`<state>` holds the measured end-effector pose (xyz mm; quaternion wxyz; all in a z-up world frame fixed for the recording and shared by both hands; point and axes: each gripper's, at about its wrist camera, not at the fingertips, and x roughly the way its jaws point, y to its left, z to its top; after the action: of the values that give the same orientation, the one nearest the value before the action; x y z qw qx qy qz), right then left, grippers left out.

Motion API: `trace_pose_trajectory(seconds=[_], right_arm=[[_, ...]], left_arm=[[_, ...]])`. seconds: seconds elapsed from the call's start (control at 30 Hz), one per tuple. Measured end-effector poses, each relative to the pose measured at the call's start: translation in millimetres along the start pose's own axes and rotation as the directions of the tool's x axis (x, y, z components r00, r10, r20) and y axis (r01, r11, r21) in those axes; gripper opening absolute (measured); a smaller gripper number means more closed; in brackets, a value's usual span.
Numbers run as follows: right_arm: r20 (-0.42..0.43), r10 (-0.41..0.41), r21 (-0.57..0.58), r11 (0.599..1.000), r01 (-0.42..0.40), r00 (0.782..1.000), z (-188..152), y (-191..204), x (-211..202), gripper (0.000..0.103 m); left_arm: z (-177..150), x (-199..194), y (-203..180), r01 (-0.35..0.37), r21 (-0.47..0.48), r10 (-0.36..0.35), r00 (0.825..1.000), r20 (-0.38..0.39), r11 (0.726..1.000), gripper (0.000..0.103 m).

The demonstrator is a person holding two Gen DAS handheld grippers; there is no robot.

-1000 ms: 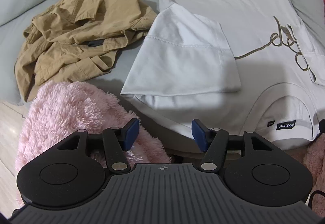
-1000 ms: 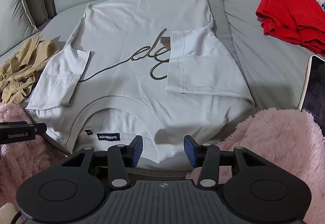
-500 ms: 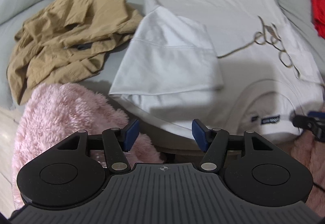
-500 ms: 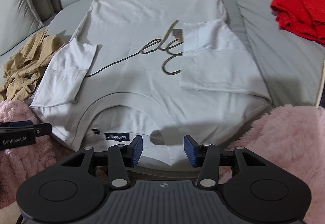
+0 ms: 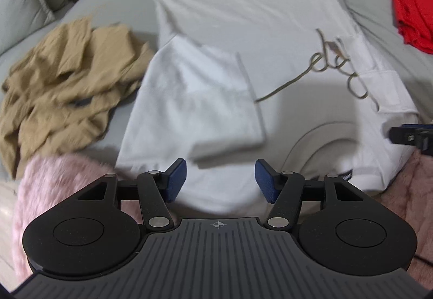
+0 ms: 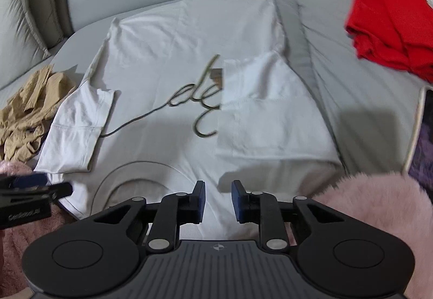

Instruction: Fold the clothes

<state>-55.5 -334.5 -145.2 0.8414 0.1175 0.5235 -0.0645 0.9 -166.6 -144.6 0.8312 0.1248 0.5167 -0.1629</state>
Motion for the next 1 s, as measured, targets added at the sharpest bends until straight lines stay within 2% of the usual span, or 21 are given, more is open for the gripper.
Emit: trace_pose_trajectory(seconds=[0.17, 0.27, 0.4, 0.5, 0.57, 0.67, 1.0], right_arm=[[-0.027, -0.022, -0.018, 1.000, 0.022, 0.999, 1.0, 3.6, 13.5, 0.023], [-0.057, -0.032, -0.019, 0.999, 0.031, 0.998, -8.4, 1.0, 20.1, 0.024], [-0.099, -0.033, -0.023, 0.999, 0.031, 0.995, -14.7, 1.4, 20.3, 0.028], [-0.152, -0.040, -0.023, 0.999, 0.037, 0.988, -17.8, 3.4, 21.6, 0.032], [-0.202, -0.038, -0.019, 0.999, 0.035, 0.979, -21.5, 4.8, 22.9, 0.037], [-0.240, -0.024, 0.011, 1.000, 0.028, 0.970, -29.0, 3.4, 21.4, 0.038], [-0.143, 0.004, 0.007, 1.000, -0.003, 0.990, -28.1, 9.5, -2.1, 0.040]], left_arm=[[2.3, 17.0, -20.4, -0.004, 0.060, 0.006, 0.999, -0.037, 0.998, 0.059], [-4.2, 23.3, -20.5, -0.015, 0.049, 0.016, 0.999, -0.040, 0.999, 0.064], [-6.1, 23.4, -13.6, 0.009, 0.000, -0.009, 0.998, -0.066, 1.000, 0.066], [-12.9, 23.0, -14.7, 0.011, 0.021, -0.009, 0.994, -0.108, 1.000, 0.067], [-18.6, 23.7, -15.6, 0.011, 0.035, -0.006, 0.989, -0.146, 0.999, 0.066], [-27.4, 25.3, -15.9, 0.016, 0.048, -0.006, 0.979, -0.202, 0.999, 0.066], [-31.4, 10.5, -12.1, 0.013, 0.036, -0.007, 0.988, -0.156, 0.999, 0.066]])
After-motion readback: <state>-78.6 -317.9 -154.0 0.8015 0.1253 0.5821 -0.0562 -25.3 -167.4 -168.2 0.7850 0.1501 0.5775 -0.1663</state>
